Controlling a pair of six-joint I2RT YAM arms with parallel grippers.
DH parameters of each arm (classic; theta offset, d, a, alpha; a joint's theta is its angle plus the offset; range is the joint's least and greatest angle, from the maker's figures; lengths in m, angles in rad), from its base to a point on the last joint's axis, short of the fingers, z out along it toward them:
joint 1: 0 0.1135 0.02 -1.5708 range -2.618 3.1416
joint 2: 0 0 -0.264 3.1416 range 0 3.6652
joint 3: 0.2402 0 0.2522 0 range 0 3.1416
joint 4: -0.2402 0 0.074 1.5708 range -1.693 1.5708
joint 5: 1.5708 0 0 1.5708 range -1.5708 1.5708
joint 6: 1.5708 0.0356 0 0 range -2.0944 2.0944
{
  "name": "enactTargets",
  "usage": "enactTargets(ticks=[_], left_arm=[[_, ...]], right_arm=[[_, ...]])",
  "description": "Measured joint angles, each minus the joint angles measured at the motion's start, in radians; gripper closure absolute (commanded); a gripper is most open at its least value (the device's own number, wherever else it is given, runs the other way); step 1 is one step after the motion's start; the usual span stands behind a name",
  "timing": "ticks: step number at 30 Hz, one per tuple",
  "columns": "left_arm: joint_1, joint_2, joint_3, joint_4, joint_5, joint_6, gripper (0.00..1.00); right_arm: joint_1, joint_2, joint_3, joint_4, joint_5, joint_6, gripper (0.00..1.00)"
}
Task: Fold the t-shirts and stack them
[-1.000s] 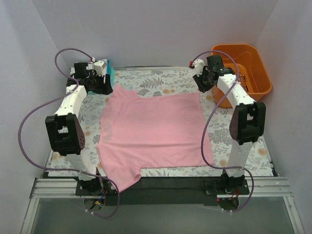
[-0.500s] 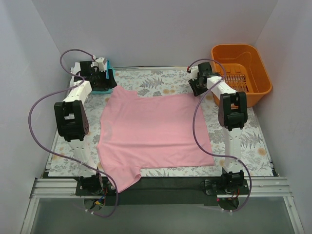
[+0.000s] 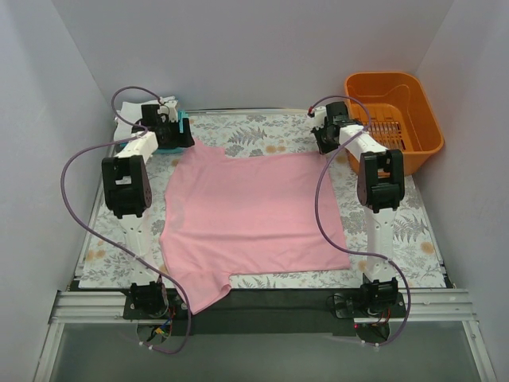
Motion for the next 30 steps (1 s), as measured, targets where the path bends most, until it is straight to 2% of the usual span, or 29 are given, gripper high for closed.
enactTargets(ticks=[7, 11, 12, 14, 15, 18, 20, 27, 30], left_arm=[[-0.040, 0.074, 0.071, 0.017, -0.063, 0.015, 0.37], [-0.067, 0.120, 0.118, 0.022, -0.085, 0.026, 0.45], [-0.072, 0.132, 0.129, 0.023, -0.089, 0.027, 0.53], [-0.079, 0.159, 0.148, 0.022, -0.097, 0.030, 0.61], [-0.081, 0.168, 0.153, 0.020, -0.097, 0.034, 0.71], [-0.087, 0.177, 0.166, 0.019, -0.097, 0.034, 0.91], [-0.088, 0.177, 0.168, 0.017, -0.095, 0.032, 0.99], [-0.085, 0.145, 0.164, 0.011, -0.076, 0.040, 1.00], [-0.079, 0.066, 0.110, 0.013, -0.047, 0.053, 1.00]], right_arm=[[-0.005, 0.000, -0.011, 0.019, -0.038, 0.007, 0.99], [-0.009, 0.000, -0.013, 0.024, -0.050, 0.006, 0.99], [-0.009, 0.000, -0.013, 0.025, -0.052, 0.005, 0.99], [-0.009, 0.000, -0.013, 0.026, -0.053, 0.002, 0.99], [-0.009, -0.001, -0.013, 0.026, -0.054, -0.001, 0.99], [-0.009, -0.001, -0.013, 0.026, -0.056, -0.008, 0.99], [-0.009, -0.002, -0.013, 0.026, -0.058, -0.010, 0.99], [-0.009, -0.020, -0.016, 0.017, -0.064, -0.034, 0.99], [-0.009, -0.066, -0.041, 0.014, -0.078, -0.052, 0.99]])
